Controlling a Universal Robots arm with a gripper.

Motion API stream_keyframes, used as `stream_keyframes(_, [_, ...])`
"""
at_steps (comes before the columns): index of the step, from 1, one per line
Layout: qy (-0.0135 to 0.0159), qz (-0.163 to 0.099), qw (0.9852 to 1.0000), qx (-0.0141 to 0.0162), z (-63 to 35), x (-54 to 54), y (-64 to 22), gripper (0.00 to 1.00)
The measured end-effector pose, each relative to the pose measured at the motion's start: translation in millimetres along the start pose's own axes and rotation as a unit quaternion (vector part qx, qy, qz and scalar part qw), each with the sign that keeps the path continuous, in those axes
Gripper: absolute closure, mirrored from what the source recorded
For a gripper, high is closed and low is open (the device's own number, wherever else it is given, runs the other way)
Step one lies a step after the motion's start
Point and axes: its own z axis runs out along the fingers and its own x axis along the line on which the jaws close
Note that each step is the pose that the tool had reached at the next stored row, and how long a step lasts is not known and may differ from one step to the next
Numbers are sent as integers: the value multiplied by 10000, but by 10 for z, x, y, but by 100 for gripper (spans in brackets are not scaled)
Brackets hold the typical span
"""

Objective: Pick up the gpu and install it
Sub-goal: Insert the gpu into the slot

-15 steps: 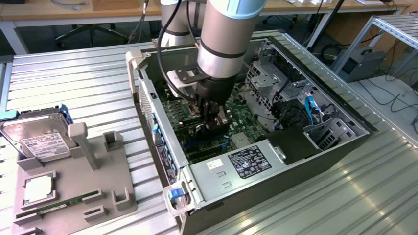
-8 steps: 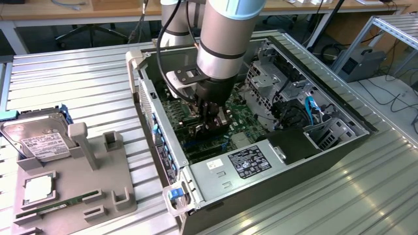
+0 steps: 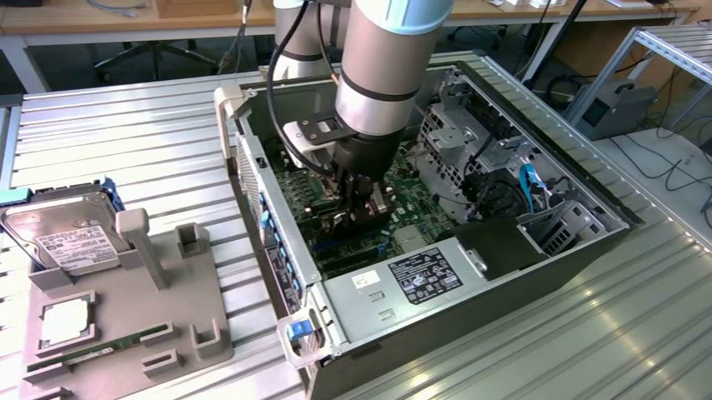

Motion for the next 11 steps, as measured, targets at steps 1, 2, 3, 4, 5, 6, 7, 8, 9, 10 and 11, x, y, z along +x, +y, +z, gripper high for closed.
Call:
stream_keyframes(1, [0, 0, 10000, 0, 0, 0, 2, 73])
stream_keyframes(2, [0, 0, 10000, 0, 0, 0, 4, 73])
stream_keyframes(3, [0, 0, 10000, 0, 0, 0, 5, 73])
stream_keyframes(4, [0, 1, 10000, 0, 1, 0, 9, 73])
stream_keyframes(5, [0, 1, 10000, 0, 2, -1, 12, 73])
stream_keyframes(6, [0, 0, 10000, 0, 2, -1, 17, 73])
stream_keyframes(7, [0, 1, 10000, 0, 2, -1, 21, 73])
stream_keyframes(8, [0, 0, 10000, 0, 2, -1, 25, 73])
stream_keyframes(9, [0, 1, 10000, 0, 3, -1, 28, 73])
stream_keyframes(10, [0, 0, 10000, 0, 3, -1, 29, 73])
stream_keyframes(11, [0, -1, 10000, 0, 2, -1, 30, 73])
